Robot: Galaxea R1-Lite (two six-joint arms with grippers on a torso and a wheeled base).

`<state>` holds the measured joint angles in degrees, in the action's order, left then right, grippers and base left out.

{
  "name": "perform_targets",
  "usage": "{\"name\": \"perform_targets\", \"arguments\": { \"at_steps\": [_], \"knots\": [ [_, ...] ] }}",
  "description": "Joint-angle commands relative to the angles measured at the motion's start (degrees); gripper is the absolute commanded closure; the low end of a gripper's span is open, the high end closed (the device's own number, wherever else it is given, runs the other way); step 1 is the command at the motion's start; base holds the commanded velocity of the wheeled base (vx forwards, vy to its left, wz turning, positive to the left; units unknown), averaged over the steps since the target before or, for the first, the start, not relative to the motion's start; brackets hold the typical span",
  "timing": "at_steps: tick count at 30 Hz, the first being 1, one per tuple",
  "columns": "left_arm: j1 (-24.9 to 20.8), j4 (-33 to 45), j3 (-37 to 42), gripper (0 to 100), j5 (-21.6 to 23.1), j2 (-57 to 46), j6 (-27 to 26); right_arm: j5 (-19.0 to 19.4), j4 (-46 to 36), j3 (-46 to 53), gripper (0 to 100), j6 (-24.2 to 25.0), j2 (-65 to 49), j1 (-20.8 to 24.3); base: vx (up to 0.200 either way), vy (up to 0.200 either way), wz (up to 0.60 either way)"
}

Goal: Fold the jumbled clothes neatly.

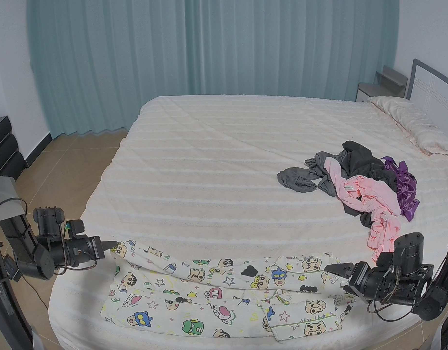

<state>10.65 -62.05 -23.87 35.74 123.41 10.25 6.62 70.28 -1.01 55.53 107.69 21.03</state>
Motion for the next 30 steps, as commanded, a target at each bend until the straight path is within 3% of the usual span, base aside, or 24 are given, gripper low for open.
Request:
{"name": "perform_targets", "arguments": {
  "at_steps": [1,7,18,30],
  "knots": [
    [0.77,-1.93,4.09,100,0.12,2.54,0.03,-0.12,-0.05,1.01,0,-0.24,0.77,-0.46,0.0,0.0,0.0],
    [1.47,-2.02,5.32,100,0.12,2.19,-0.06,-0.03,1.0,1.01,0,-1.39,5.95,-3.8,0.0,0.0,0.0],
    [1.39,-2.2,5.94,100,0.03,1.84,0.03,-0.99,8.3,-9.62,0,-8.51,27.04,-4.24,0.0,0.0,0.0],
    [1.39,-2.11,5.85,100,-0.24,1.66,-0.06,-1.43,7.5,-16.04,0,-11.93,29.15,-2.57,0.0,0.0,0.0]
  ]
}}
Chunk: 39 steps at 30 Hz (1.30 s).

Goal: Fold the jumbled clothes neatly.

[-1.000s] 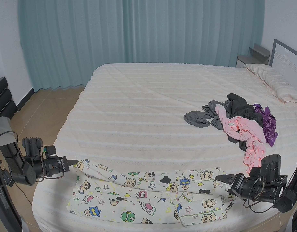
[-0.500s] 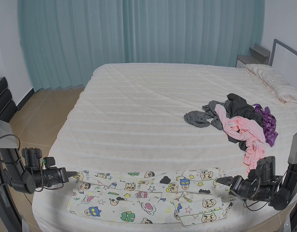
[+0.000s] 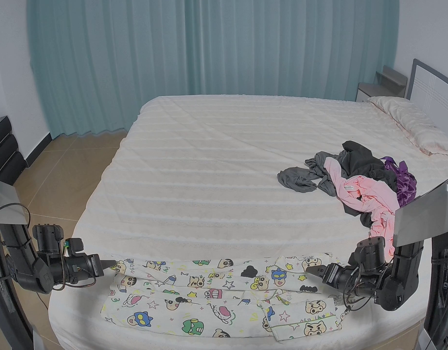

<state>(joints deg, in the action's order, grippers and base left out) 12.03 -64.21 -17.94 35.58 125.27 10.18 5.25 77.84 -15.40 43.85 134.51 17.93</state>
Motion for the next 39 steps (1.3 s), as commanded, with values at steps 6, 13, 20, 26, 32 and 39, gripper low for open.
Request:
{"name": "perform_targets", "arguments": {
  "at_steps": [6,13,20,26,32,39],
  "knots": [
    [-0.08,0.14,0.01,100,-0.08,-0.2,0.02,-0.07,-1.64,-2.97,100,-1.05,2.51,0.52,0.0,0.0,0.0],
    [0.1,0.05,0.45,100,-0.34,-0.38,0.02,0.37,-0.49,-0.07,100,-0.43,-1.27,-2.29,0.0,0.0,0.0],
    [0.18,0.05,2.04,100,-0.34,-1.08,-0.77,1.25,-0.05,3.36,100,-0.26,-3.82,-3.78,0.0,0.0,0.0],
    [0.36,0.05,3.88,100,-1.04,0.76,-5.7,2.74,1.26,5.64,100,0.8,-3.47,-3.25,0.0,0.0,0.0],
    [0.71,0.05,3.88,100,-2.63,2.96,-5.96,2.74,2.41,6.87,100,0.71,-3.2,-3.08,0.0,0.0,0.0],
    [0.71,0.22,4.59,100,-3.59,4.46,-7.98,2.74,2.41,7.66,0,0.27,-2.32,-2.11,0.0,0.0,0.0]
  ]
}}
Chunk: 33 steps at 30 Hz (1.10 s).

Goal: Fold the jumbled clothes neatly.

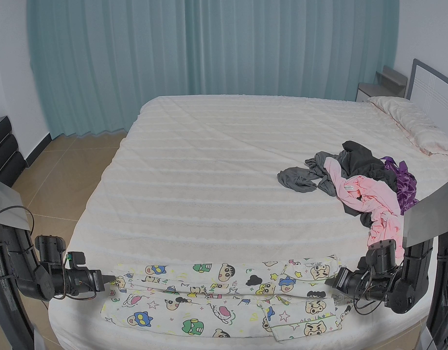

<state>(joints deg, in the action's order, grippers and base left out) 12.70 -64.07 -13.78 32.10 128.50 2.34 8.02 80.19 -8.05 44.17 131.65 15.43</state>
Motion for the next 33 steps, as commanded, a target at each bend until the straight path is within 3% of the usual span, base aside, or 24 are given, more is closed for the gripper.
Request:
{"name": "perform_targets", "arguments": {
  "at_steps": [1,7,11,15,17,18,20,21,23,27,29,30,31,33],
  "knots": [
    [-0.05,0.35,0.5,0,-0.28,1.31,-0.14,-0.02,0.05,0.31,0,-0.05,0.98,0.56,0.0,0.0,0.0],
    [1.01,0.27,1.82,0,-0.98,1.31,-0.23,-0.11,0.85,2.25,0,-0.05,0.01,0.65,0.0,0.0,0.0],
    [4.61,0.44,2.44,0,-0.55,-1.06,0.03,-0.2,7.09,7.52,0,0.39,-1.13,0.21,0.0,0.0,0.0],
    [6.63,0.88,2.88,0,0.6,-3.43,0.56,-2.66,7.7,8.05,0,2.42,-1.83,0.21,0.0,0.0,0.0],
    [7.07,1.32,2.88,0,1.56,-5.63,3.2,-3.54,8.05,8.05,0,5.05,-2.62,-0.14,0.0,0.0,0.0],
    [6.72,2.46,2.09,0,1.56,-7.48,7.33,-3.54,7.7,8.05,0,5.58,-3.5,-0.49,0.0,0.0,0.0],
    [6.63,2.55,2.0,0,1.56,-7.65,7.77,-3.54,7.7,8.05,0,5.58,-3.68,-0.58,0.0,0.0,0.0],
    [3.91,7.74,-1.25,0,1.21,-11.52,16.38,-3.45,7.44,8.05,0,5.76,-5.87,-1.55,0.0,0.0,0.0],
    [2.59,14.85,-4.68,0,1.21,-14.42,19.81,-3.45,7.0,8.05,0,5.76,-7.72,-2.6,0.0,0.0,0.0],
    [1.18,28.13,-11.71,0,1.12,-16.26,18.31,-3.36,3.83,8.05,0,5.67,-10.71,-3.13,0.0,0.0,0.0],
    [1.1,34.02,-14.26,0,1.04,-16.0,14.97,-3.28,2.43,8.05,0,5.76,-12.11,-3.13,0.0,0.0,0.0],
    [1.1,34.02,-14.26,0,1.04,-16.0,14.97,-3.28,2.43,8.05,0,5.76,-12.11,-3.13,0.0,0.0,0.0],
    [1.1,37.18,-14.61,0,0.16,-15.74,10.4,-3.19,1.64,8.05,0,5.76,-13.17,-3.13,0.0,0.0,0.0],
    [1.1,37.18,-14.61,0,0.16,-15.74,10.4,-3.19,1.64,8.05,0,5.76,-13.17,-3.13,0.0,0.0,0.0]
  ]
}}
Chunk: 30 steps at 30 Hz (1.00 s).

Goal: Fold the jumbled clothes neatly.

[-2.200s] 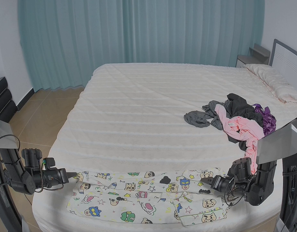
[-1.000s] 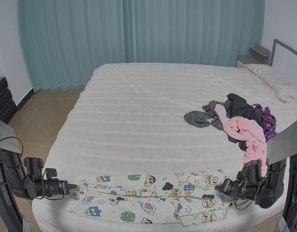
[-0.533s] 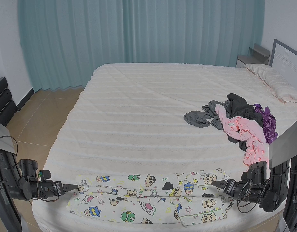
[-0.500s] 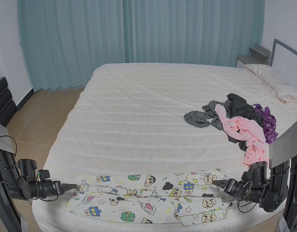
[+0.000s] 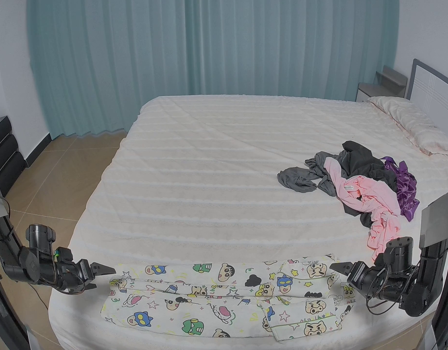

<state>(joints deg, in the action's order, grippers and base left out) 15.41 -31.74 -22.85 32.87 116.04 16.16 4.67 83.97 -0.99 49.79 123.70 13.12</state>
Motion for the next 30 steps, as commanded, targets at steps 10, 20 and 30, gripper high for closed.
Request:
{"name": "perform_targets", "arguments": {
  "at_steps": [10,20,30],
  "knots": [
    [-2.93,5.73,-4.31,0,-7.29,2.79,-12.47,1.13,-2.58,0.99,0,0.22,-5.57,-0.64,0.0,0.0,0.0],
    [-8.64,2.83,-4.31,0,-13.53,7.0,-11.95,1.13,-2.58,0.99,0,0.31,-5.57,-0.46,0.0,0.0,0.0],
    [-14.27,-4.82,-3.26,0,-21.79,10.52,-8.78,1.13,-2.58,0.99,0,0.31,-5.66,-0.37,0.0,0.0,0.0]
  ]
}}
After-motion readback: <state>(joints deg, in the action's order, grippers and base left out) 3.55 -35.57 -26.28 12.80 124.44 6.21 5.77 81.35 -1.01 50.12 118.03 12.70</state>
